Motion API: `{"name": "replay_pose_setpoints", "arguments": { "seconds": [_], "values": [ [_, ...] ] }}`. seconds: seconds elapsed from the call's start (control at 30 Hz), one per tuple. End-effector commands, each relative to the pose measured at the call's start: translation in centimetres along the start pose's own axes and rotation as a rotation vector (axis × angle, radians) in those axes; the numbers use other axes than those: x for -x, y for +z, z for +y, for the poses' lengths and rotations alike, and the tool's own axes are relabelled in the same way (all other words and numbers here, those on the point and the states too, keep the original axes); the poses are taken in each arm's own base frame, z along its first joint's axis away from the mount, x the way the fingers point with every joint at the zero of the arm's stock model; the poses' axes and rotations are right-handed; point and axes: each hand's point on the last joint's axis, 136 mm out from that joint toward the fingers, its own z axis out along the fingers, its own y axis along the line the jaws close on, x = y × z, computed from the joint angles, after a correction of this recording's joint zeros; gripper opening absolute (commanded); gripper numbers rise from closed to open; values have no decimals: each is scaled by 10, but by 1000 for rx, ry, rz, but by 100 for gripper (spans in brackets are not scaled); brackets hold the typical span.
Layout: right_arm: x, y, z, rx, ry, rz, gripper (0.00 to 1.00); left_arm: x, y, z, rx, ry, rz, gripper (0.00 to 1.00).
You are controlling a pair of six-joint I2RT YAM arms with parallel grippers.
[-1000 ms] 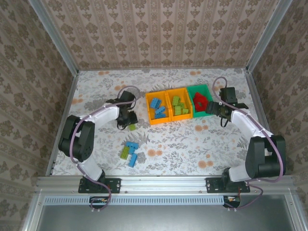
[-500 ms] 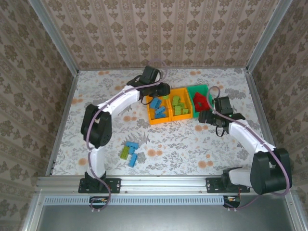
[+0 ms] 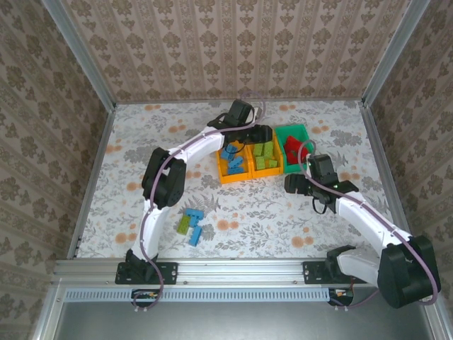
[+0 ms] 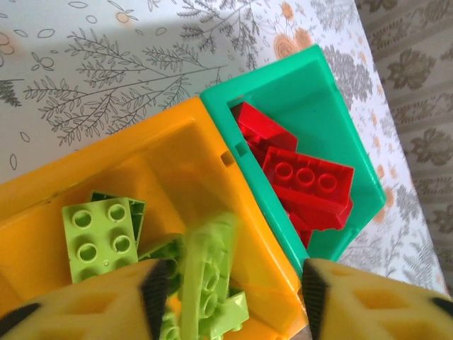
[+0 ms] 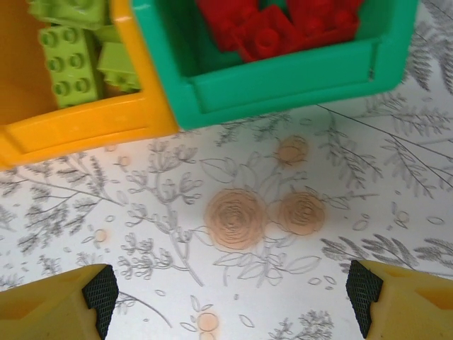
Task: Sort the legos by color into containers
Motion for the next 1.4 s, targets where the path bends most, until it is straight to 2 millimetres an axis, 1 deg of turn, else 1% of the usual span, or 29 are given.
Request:
{"name": "replay_pose_setpoints", "arguments": {
  "seconds": [0.0,0.07,0.13,0.2,0.33,0.37,0.4,0.43,0.5,0.57,0.63,0.67,0.7,0.77,0.83,0.87,0.9,1.03,1.1,1.2,1.27,1.37],
  "values": [
    [6,-6,33,100,-110,-45,87,7,-9,-5,-12,15,-31,69],
    [-1,-6,59,163,-198,-46,87,8,-15,-6,-1,26,-43,82],
    [-9,-5,85,225,-277,-45,87,10,-24,-6,16,46,-66,100],
    [-19,-6,113,288,-362,-44,87,14,-39,-5,46,70,-104,100],
    [-42,-5,172,392,-493,-5,88,21,-77,-2,114,138,-212,100],
    [-48,-3,187,403,-517,17,88,23,-88,2,140,151,-239,100],
    [-52,-2,198,407,-528,36,88,25,-97,5,165,162,-260,100],
    [-62,5,209,388,-545,83,87,24,-105,13,199,164,-271,100],
    [-68,14,218,282,-485,172,88,22,-121,31,260,141,-278,100],
    [-82,22,224,218,-385,302,88,16,-135,50,295,110,-274,100],
    [-95,21,242,244,-331,373,87,10,-148,66,332,88,-280,100],
    [-101,18,254,274,-312,393,87,6,-156,76,360,74,-285,100],
    [-106,16,263,295,-308,401,87,3,-164,85,393,56,-290,100],
    [-113,10,279,318,-323,407,87,-5,-183,114,496,-15,-299,100],
    [-123,7,288,305,-364,428,86,-13,-199,136,543,-91,-304,100],
    [-128,6,293,302,-382,438,86,-17,-204,143,543,-119,-309,100],
    [-136,5,292,280,-399,464,86,-17,-213,154,549,-147,-325,100],
    [-158,2,307,284,-412,513,86,-29,-235,176,590,-176,-338,100],
    [-165,1,316,288,-401,530,86,-36,-243,181,610,-181,-331,100],
    [-174,3,325,281,-395,548,86,-49,-249,188,635,-179,-305,100],
    [-180,6,328,267,-395,562,86,-56,-253,191,651,-178,-299,100],
    [-181,6,335,268,-392,560,85,-65,-258,195,668,-186,-289,100]
  ]
}}
